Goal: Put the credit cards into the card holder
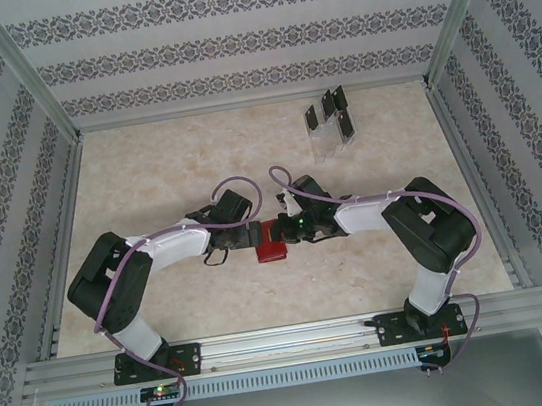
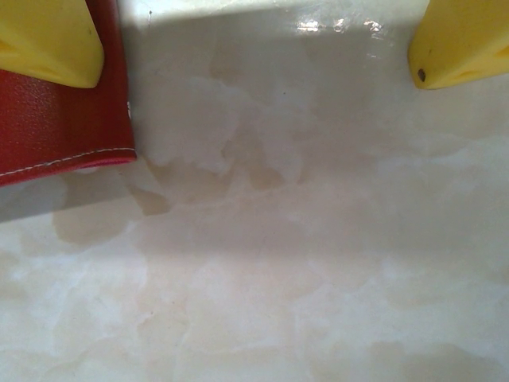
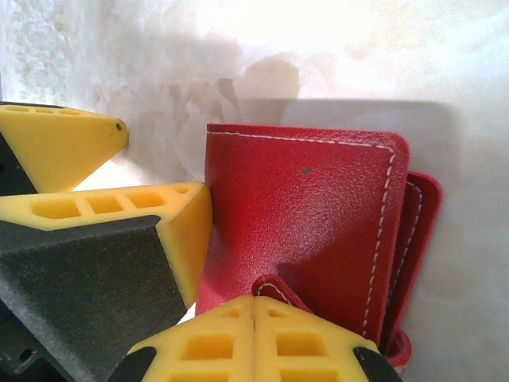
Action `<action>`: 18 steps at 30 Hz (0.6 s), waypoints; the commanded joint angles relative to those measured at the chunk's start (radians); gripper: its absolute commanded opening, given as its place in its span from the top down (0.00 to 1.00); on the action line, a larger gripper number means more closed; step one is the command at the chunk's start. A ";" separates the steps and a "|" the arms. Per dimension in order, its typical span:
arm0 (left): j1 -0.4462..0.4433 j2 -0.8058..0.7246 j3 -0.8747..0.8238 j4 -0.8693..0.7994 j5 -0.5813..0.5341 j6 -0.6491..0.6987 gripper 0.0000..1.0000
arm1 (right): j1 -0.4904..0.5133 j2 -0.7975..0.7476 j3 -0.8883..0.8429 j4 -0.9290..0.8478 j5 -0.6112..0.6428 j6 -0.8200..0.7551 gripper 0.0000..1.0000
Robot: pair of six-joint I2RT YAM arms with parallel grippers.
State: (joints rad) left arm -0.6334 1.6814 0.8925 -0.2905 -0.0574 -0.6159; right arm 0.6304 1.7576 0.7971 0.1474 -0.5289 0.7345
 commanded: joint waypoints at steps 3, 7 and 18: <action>-0.009 0.064 0.002 -0.001 0.057 0.021 0.00 | -0.007 0.066 -0.033 -0.139 0.118 0.005 1.00; -0.012 0.068 0.009 -0.005 0.054 0.021 0.00 | -0.013 0.079 -0.021 -0.195 0.151 0.004 1.00; -0.021 0.116 0.050 -0.016 0.071 0.034 0.00 | -0.024 0.099 0.029 -0.317 0.161 -0.017 0.99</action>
State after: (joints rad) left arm -0.6353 1.7161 0.9440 -0.3504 -0.0559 -0.6117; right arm 0.6277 1.7832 0.8703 0.0151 -0.5148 0.7307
